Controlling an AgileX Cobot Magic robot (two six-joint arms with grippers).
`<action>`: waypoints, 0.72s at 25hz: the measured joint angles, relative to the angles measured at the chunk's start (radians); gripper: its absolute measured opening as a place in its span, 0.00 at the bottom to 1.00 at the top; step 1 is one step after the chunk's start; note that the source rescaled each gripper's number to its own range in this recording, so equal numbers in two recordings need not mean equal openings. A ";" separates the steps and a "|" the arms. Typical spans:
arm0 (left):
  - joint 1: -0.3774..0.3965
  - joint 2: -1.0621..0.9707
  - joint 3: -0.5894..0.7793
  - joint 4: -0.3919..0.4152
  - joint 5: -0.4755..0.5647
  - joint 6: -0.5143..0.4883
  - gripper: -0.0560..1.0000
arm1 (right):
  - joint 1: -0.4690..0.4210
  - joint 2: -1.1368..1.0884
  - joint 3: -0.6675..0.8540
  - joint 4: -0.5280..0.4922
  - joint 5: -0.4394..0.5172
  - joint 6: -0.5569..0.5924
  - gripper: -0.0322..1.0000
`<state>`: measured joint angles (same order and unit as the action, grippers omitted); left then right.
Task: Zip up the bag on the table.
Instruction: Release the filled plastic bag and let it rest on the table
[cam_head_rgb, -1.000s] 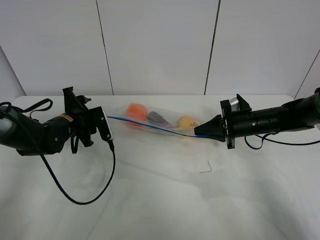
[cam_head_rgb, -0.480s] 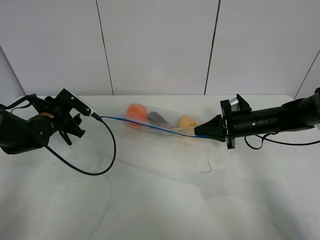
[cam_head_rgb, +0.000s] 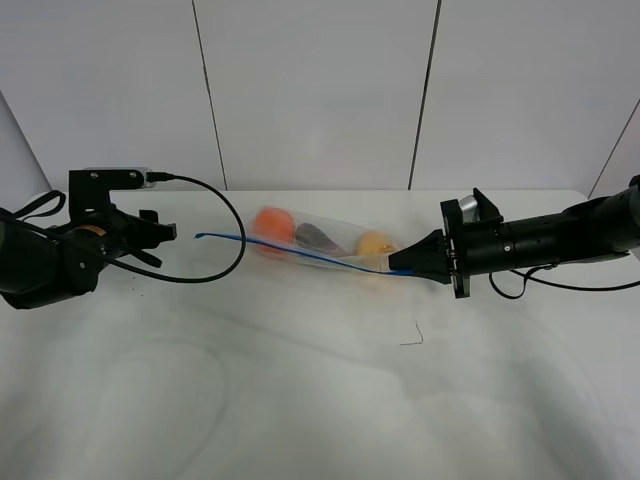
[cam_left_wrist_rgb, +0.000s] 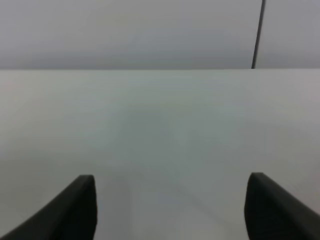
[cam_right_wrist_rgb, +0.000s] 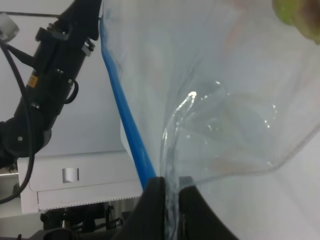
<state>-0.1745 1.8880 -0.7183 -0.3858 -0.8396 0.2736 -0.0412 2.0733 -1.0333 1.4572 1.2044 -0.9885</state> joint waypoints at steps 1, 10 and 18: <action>0.003 -0.001 0.000 0.000 0.033 0.005 0.95 | 0.000 0.000 0.000 0.000 0.000 0.000 0.03; 0.077 -0.128 -0.043 0.000 0.633 0.079 0.95 | 0.000 0.000 0.000 0.000 0.000 0.001 0.03; 0.084 -0.228 -0.068 0.000 0.923 0.071 0.96 | 0.000 0.000 0.000 0.000 0.000 0.002 0.03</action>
<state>-0.0901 1.6603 -0.7859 -0.3858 0.0834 0.3447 -0.0412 2.0733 -1.0333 1.4572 1.2044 -0.9867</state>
